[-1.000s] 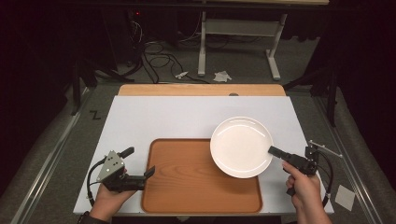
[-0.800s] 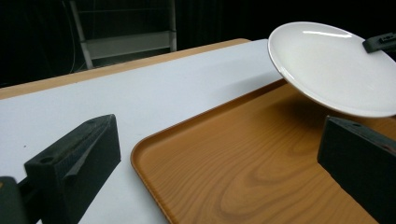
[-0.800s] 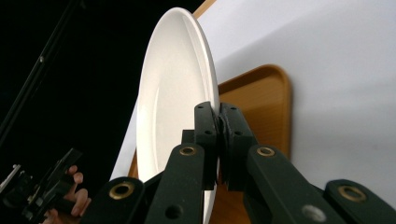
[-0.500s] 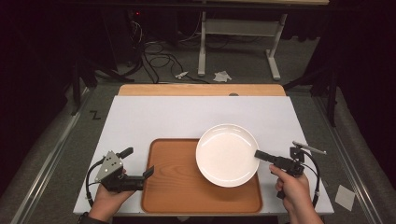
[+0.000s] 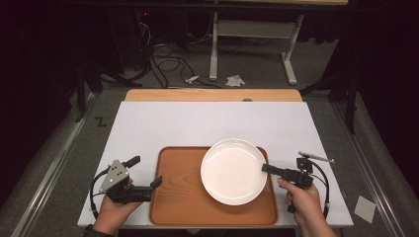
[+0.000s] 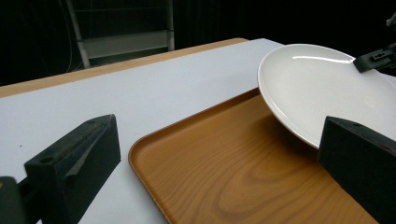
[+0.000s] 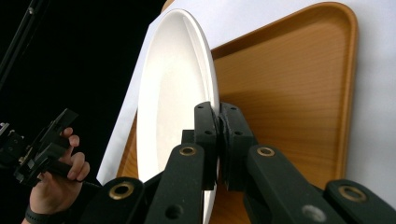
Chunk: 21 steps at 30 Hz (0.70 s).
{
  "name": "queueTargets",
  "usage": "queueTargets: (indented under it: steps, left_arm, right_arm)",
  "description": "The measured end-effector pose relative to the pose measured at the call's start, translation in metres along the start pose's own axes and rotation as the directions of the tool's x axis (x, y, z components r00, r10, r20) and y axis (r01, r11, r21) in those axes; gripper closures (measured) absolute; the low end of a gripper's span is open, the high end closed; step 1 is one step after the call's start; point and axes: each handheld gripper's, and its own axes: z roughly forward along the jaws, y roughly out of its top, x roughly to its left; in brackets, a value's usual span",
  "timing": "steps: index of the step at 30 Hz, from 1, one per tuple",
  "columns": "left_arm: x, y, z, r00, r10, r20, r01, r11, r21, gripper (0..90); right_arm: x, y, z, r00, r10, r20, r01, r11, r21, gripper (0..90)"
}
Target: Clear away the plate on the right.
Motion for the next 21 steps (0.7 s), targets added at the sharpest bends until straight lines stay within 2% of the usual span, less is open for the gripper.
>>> queueTargets:
  steps: [16,21]
  left_arm:
    - [-0.0018,0.0005,0.0019,1.0000,-0.001,0.009,0.001,0.9999,0.010,0.2]
    - [0.0008,0.0007,0.0002,1.0000,-0.004,0.006,0.004,1.0000,0.003,0.2]
  right_arm:
    - [-0.0044,-0.0045,0.0004,0.9999,0.000,-0.015,0.000,0.999,0.040,89.5]
    - [-0.0050,-0.0055,0.0043,1.0000,-0.001,0.004,0.001,0.998,0.056,89.1]
